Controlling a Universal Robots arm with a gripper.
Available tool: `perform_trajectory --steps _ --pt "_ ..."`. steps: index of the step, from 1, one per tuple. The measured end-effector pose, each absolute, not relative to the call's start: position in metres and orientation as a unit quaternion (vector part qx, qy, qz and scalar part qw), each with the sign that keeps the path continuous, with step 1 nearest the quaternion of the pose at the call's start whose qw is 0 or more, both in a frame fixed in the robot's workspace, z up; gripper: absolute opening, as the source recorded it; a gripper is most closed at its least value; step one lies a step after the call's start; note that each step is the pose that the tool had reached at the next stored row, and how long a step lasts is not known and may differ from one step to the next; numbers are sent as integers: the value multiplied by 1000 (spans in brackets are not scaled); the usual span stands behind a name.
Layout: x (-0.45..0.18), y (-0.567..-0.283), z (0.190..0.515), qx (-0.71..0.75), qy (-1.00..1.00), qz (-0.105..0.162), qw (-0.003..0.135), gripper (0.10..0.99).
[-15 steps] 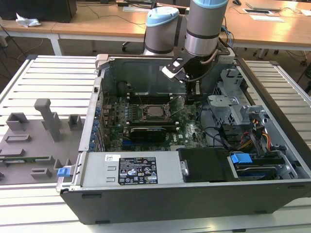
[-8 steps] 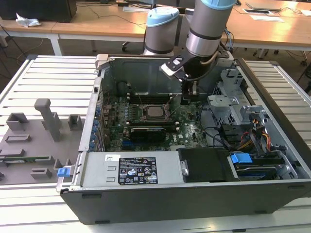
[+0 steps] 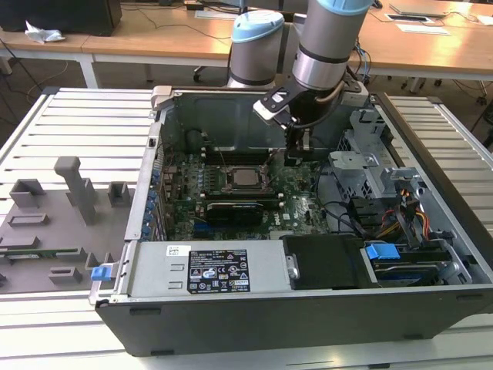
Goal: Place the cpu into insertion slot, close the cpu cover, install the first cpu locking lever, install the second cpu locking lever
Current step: 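Close the cpu cover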
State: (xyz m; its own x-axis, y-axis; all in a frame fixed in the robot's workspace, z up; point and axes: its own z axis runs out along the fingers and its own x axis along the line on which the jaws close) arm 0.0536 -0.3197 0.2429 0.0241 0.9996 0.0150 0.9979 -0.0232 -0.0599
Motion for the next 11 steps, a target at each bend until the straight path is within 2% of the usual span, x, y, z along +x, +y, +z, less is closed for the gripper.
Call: perform_trajectory --steps 11 --pt "24 -315 243 -715 -699 8 19 106"
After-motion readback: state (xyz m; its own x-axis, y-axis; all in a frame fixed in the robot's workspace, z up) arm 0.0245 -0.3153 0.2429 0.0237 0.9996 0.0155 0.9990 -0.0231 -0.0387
